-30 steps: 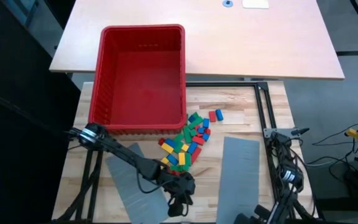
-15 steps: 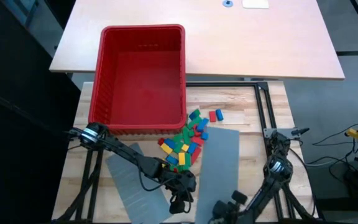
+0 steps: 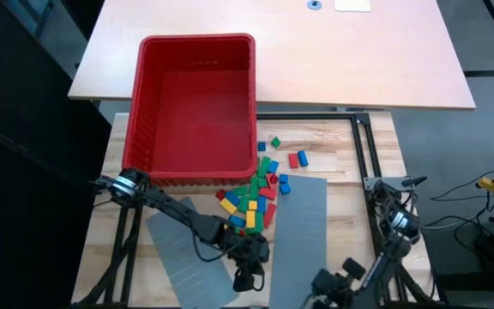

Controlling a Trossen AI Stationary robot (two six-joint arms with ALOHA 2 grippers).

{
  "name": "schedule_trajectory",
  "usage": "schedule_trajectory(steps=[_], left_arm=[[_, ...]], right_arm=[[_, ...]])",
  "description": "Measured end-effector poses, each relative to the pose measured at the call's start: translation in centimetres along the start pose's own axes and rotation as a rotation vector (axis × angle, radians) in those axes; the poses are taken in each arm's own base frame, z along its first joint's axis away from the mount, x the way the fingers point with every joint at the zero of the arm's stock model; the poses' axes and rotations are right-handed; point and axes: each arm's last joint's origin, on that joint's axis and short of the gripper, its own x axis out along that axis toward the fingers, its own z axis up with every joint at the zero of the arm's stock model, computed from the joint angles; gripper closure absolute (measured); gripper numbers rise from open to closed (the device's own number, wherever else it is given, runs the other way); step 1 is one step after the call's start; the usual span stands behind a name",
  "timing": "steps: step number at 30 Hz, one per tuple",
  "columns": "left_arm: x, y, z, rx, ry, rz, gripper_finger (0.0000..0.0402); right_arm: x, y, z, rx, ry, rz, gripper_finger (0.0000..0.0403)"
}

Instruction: Sort blocks

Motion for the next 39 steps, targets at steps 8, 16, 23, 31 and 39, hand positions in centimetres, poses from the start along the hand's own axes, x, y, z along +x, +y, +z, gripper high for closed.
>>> schedule_trajectory(steps=[8,16,23,31,39], left_arm=[[0.1,0.4,-0.2,-0.003,-0.005,0.002,0.0402],[0.1,0.4,0.2,-0.005,-0.038,-0.011,0.0402],[1.5,1.0,-0.4,-0.044,-0.027,-0.04,0.0402],[3.7,1.3,-0.7,-0.102,-0.028,-0.098,0.0402],[4.1,1.7,-0.8,-0.101,-0.02,-0.09,0.0402]], right_arm=[[2.0,0.6,-4.9,0.06,0.096,0.066,0.0403],[4.5,1.5,-6.9,0.034,0.177,0.157,0.0403],[5.6,1.9,-7.1,-0.018,0.214,0.211,0.0403],[6.0,1.9,-7.0,-0.032,0.197,0.226,0.0403],[6.7,2.2,-6.1,-0.022,0.169,0.238,0.0403]])
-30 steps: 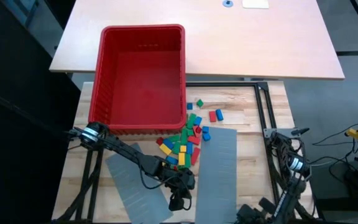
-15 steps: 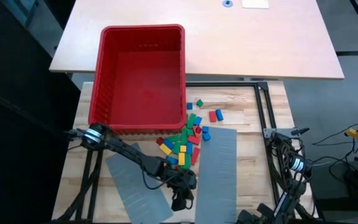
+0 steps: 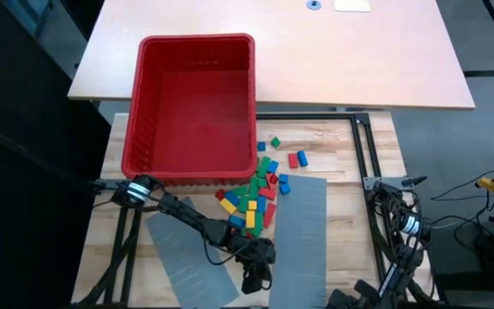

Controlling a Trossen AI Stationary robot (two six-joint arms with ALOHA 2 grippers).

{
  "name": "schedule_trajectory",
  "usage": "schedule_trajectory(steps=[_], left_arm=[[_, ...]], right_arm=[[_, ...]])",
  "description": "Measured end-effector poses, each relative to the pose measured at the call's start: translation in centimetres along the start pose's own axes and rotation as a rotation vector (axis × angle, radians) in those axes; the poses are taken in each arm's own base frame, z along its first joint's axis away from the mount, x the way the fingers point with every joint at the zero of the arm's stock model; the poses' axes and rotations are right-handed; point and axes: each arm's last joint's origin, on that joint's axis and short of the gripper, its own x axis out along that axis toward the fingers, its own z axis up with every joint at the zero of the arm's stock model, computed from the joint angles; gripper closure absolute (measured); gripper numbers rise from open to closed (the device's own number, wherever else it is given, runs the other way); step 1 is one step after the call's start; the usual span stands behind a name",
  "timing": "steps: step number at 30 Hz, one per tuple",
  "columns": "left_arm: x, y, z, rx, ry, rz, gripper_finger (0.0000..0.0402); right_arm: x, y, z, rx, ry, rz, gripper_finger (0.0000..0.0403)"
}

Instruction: Sort blocks

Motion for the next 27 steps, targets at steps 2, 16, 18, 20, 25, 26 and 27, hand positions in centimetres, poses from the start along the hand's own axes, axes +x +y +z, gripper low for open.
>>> schedule_trajectory(steps=[2,16,18,20,25,26,27], left_arm=[[0.0,0.0,0.0,0.0,0.002,0.001,0.0402],[0.0,0.1,0.0,-0.001,0.0,0.002,0.0402],[0.0,0.1,0.0,-0.001,0.0,0.002,0.0402],[0.0,0.1,0.0,-0.001,0.001,0.002,0.0402],[0.0,0.1,0.0,-0.001,0.0,0.002,0.0402],[0.0,0.1,0.0,-0.001,0.0,0.002,0.0402],[0.0,0.1,0.0,-0.001,0.0,0.002,0.0402]], right_arm=[[0.2,0.0,0.4,-0.008,0.0,0.0,0.0403],[0.8,0.9,2.6,-0.051,-0.081,0.1,0.0403],[0.8,1.1,2.8,-0.049,-0.108,0.122,0.0403],[0.8,1.3,3.0,-0.032,-0.141,0.147,0.0403],[0.8,1.4,3.0,0.002,-0.137,0.154,0.0403],[0.8,1.4,2.9,-0.003,-0.127,0.153,0.0403],[0.8,1.3,2.8,-0.011,-0.119,0.152,0.0403]])
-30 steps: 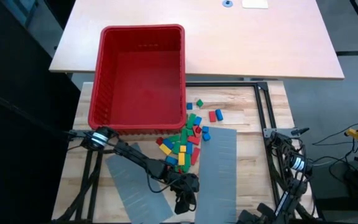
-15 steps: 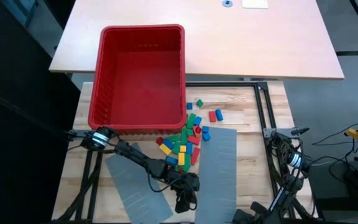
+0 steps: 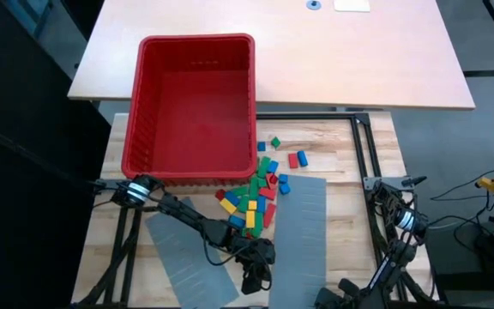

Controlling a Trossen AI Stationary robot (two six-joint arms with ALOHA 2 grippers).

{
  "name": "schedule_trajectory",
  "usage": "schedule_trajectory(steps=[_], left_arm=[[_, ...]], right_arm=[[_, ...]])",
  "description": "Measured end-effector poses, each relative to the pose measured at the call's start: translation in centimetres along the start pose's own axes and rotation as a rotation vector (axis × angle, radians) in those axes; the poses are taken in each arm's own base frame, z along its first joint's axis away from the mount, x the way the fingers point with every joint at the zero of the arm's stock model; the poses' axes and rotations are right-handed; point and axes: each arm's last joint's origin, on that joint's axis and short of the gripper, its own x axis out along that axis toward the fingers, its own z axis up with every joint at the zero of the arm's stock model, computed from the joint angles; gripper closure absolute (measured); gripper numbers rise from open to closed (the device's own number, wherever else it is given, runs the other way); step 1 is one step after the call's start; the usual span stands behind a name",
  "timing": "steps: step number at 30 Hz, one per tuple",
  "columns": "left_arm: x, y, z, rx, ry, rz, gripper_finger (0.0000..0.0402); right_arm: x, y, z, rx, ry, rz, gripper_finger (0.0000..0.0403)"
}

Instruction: Sort blocks

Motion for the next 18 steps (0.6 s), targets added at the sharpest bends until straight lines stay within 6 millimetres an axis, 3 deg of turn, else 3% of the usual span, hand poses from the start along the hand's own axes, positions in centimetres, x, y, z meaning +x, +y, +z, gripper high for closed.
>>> schedule_trajectory(steps=[10,18], left_arm=[[0.0,0.0,0.0,0.0,0.0,0.0,0.0402],[0.0,0.0,0.0,0.0,0.001,0.0,0.0402]], right_arm=[[-0.6,-0.1,-2.6,-0.039,0.049,0.002,0.0403],[-1.4,0.3,-3.3,-0.05,0.068,0.004,0.0403]])
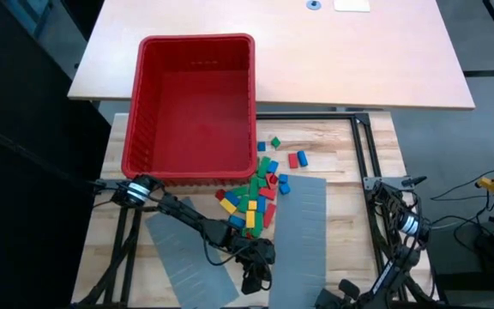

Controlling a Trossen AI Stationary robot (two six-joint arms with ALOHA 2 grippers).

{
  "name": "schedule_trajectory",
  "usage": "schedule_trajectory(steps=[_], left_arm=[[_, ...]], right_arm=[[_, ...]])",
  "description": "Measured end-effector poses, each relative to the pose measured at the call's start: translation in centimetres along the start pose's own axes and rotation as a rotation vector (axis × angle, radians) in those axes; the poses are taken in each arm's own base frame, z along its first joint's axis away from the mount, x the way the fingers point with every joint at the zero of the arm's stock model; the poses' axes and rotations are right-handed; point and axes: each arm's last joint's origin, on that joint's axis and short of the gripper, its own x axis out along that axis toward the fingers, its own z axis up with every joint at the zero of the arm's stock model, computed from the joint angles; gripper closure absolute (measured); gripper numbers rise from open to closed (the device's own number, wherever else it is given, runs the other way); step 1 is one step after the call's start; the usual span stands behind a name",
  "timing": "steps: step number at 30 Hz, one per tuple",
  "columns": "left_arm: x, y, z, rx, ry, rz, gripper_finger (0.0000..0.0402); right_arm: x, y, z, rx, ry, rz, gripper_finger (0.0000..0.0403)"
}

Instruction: Sort blocks

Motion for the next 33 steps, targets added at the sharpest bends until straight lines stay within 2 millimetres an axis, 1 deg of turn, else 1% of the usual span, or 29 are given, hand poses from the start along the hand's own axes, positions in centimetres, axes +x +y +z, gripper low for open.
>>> schedule_trajectory(steps=[4,7,9,10,11,12,14,16,18,21,23,25,30,33], left_arm=[[0.0,0.0,0.0,0.0,0.0,0.0,0.0402],[0.0,0.0,0.0,0.0,0.0,0.0,0.0402],[0.0,0.0,0.0,0.0,0.0,0.0,0.0402],[0.0,0.0,0.0,0.0,0.0,0.0,0.0402],[0.0,0.0,0.0,0.0,0.0,0.0,0.0402],[0.0,0.0,0.0,0.001,-0.001,-0.001,0.0402],[0.0,0.0,0.1,0.003,-0.005,-0.003,0.0402],[0.0,0.0,0.1,0.006,-0.005,-0.001,0.0402],[0.0,0.0,0.1,0.009,-0.005,-0.002,0.0402],[0.0,0.1,0.1,0.007,-0.005,0.001,0.0402],[0.0,0.1,0.1,0.005,-0.004,0.002,0.0402],[0.0,0.1,0.1,0.005,-0.003,0.002,0.0402],[-0.1,0.2,0.1,0.004,-0.004,0.003,0.0402],[-0.1,0.2,0.1,0.002,-0.004,0.003,0.0402]], right_arm=[[-0.4,0.1,-0.6,-0.013,-0.009,-0.005,0.0403],[-1.2,0.4,-1.2,-0.021,-0.013,0.0,0.0403],[-2.4,2.0,-2.3,-0.031,0.074,0.148,0.0403],[-3.0,2.0,-2.7,-0.049,0.081,0.163,0.0403],[-3.5,1.6,-3.0,-0.074,0.093,0.138,0.0403],[-3.7,1.8,-3.3,-0.09,0.095,0.161,0.0403],[-3.5,2.5,-3.5,-0.059,0.071,0.227,0.0403],[-3.1,1.8,-3.4,-0.021,0.056,0.157,0.0403],[-2.9,2.0,-3.8,-0.003,0.066,0.171,0.0403],[-2.6,1.7,-4.0,-0.014,0.069,0.146,0.0403],[-2.0,1.9,-3.7,-0.007,0.064,0.155,0.0403],[-1.3,1.7,-3.3,-0.003,0.055,0.126,0.0403],[0.5,2.0,-3.0,-0.013,0.066,0.112,0.0403],[1.2,2.5,-2.1,-0.019,0.067,0.133,0.0403]])
